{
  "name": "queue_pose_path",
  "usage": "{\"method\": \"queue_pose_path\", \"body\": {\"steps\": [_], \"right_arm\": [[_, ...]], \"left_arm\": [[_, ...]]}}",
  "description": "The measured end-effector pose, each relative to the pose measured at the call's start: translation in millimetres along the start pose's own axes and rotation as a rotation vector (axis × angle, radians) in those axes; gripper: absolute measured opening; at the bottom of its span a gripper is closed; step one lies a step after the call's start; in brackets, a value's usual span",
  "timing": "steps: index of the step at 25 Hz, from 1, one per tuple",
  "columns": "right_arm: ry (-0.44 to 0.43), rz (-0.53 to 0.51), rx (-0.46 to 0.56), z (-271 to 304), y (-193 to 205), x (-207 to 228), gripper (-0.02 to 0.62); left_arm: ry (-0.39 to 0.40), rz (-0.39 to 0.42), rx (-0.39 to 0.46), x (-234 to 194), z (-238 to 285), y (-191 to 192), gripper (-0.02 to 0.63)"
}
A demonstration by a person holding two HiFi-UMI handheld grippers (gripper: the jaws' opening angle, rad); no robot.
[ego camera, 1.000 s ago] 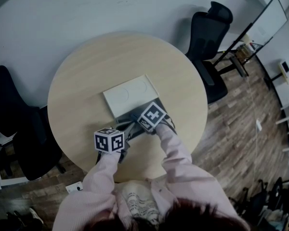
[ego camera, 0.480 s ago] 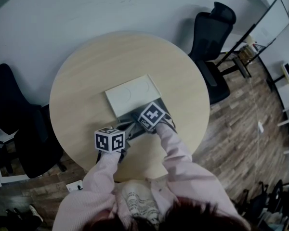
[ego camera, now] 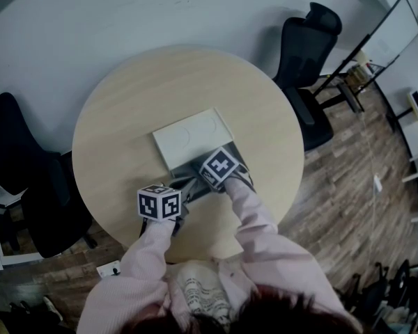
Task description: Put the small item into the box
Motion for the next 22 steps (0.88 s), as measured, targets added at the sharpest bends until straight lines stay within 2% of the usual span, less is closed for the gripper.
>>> {"method": "queue_pose_path", "body": {"steps": [6,15,17,22], "right_arm": [[0.004,0.034,0.027,-1,-2,1,0.167],[0.007,0.045,0.065,-7,-2,2,0.165],[0.007,0.045,0.087,-11,-1,1,0.1],[-0.005,0.072,0.163,-22,0,-1,0.097]], "left_arm": [[0.0,0.0,-0.002,-1,-1,1,0.009],[-0.003,0.003,0.002,-1,-2,1,0.009],[-0.005,0.004,0.005,-1,-3,0,0.009],[-0.004,0.007,0.011,-2,-6,-1,0.009]]}}
Point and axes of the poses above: the fingertips, and each gripper's own axes: z forward along the fingers, x to its right, y out of its underside, the point moved 7 cm from there along -z, backward along the fingers, and after that the axes turned 8 degrees about z, right-handed, at the moved point
